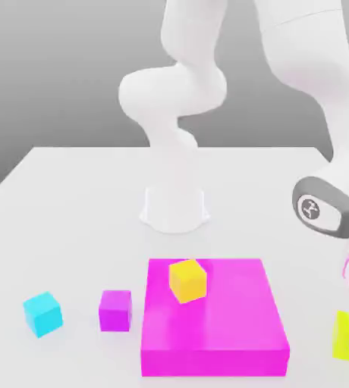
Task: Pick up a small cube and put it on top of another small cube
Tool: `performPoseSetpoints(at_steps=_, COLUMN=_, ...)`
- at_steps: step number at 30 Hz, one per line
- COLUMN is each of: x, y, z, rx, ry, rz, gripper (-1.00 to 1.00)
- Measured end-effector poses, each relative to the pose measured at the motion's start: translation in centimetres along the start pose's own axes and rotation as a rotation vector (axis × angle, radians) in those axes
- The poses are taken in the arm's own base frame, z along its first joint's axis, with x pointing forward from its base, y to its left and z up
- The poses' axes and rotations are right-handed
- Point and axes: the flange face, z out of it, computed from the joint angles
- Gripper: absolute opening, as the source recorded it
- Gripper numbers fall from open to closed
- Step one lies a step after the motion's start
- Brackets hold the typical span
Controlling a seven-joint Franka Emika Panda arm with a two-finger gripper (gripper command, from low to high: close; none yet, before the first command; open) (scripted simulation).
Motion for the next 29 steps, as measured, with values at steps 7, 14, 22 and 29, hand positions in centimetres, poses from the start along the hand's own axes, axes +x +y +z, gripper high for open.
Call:
performPoseSetpoints(at_steps=7, x=-1.2, y=6.4, z=-7.1, rx=-0.026, ry=0.004, rz=0.054, gripper=-1.0)
performPoseSetpoints(at_steps=14, x=-10.4, y=24.3, z=-10.2, rx=-0.054, ry=-0.004, rz=0.273, gripper=-1.0)
performPoseSetpoints(at_steps=22, x=-23.3, y=33.0, z=-8.8, rx=0.006, ry=0.003, rz=0.41, gripper=-1.0)
performPoseSetpoints(at_steps=29, x=-23.6, y=32.9, z=-5.2, rx=0.004, ry=0.001, rz=0.412, gripper=1.0)
